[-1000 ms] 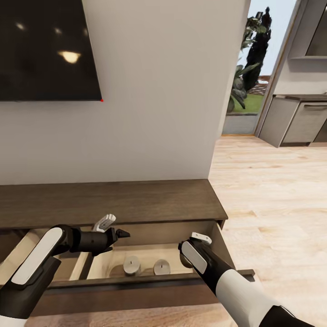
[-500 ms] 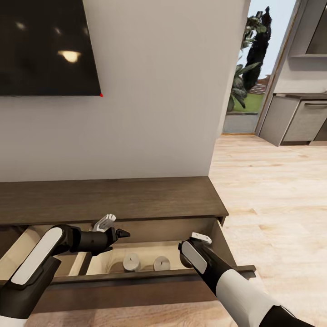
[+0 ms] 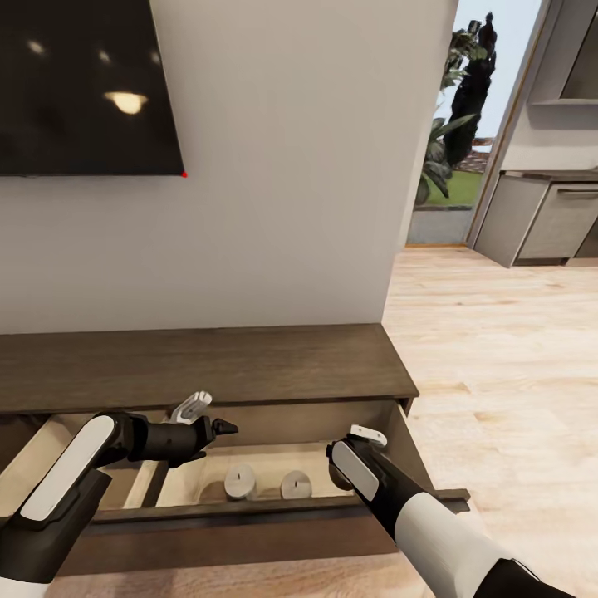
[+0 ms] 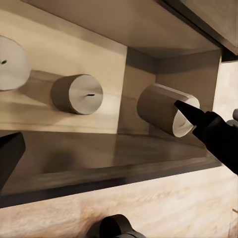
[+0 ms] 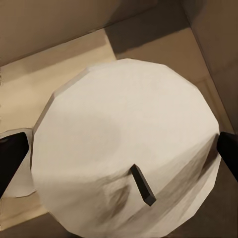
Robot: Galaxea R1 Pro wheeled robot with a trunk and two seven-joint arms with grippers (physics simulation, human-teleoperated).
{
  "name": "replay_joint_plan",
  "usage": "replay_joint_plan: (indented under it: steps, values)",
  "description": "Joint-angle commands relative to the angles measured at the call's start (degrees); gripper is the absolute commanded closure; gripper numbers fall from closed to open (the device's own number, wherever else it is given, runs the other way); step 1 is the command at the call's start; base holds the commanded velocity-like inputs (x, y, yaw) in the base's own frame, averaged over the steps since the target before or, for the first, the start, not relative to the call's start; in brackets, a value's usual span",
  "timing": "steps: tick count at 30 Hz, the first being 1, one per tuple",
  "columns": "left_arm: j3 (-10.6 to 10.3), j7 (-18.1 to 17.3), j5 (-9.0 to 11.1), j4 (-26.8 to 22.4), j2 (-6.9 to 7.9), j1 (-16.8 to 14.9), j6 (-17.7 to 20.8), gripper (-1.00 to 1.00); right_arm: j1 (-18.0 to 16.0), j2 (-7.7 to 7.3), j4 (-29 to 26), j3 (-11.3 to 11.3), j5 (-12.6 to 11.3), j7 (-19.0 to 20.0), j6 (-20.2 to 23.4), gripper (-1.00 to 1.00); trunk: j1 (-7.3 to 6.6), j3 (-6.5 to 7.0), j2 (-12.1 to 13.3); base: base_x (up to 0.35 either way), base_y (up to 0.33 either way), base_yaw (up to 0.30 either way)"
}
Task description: Place each of the two pumpkins and all three candles from the living room inside a cabinet in the living room (use any cabinet), then make sure every cabinet is closed, and position the cauldron so it is next to a table in the living room.
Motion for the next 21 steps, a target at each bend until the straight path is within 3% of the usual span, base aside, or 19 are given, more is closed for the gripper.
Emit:
replay_joint_plan:
  steps: [1,21]
  values:
    - [-0.1,0.6,0.6,0.0,0.04,0.0,0.0,-1.0,-0.1,-0.04,-0.1,0.3,-0.2,-0.4,0.3,1.0,0.0,-0.06,0.0,0.076,0.0,0.0]
    - [-0.1,0.6,0.6,0.0,0.04,0.0,0.0,-1.0,-0.1,-0.04,0.0,0.3,-0.2,-0.4,0.3,1.0,0.44,-0.41,-0.8,0.016,0.0,0.0]
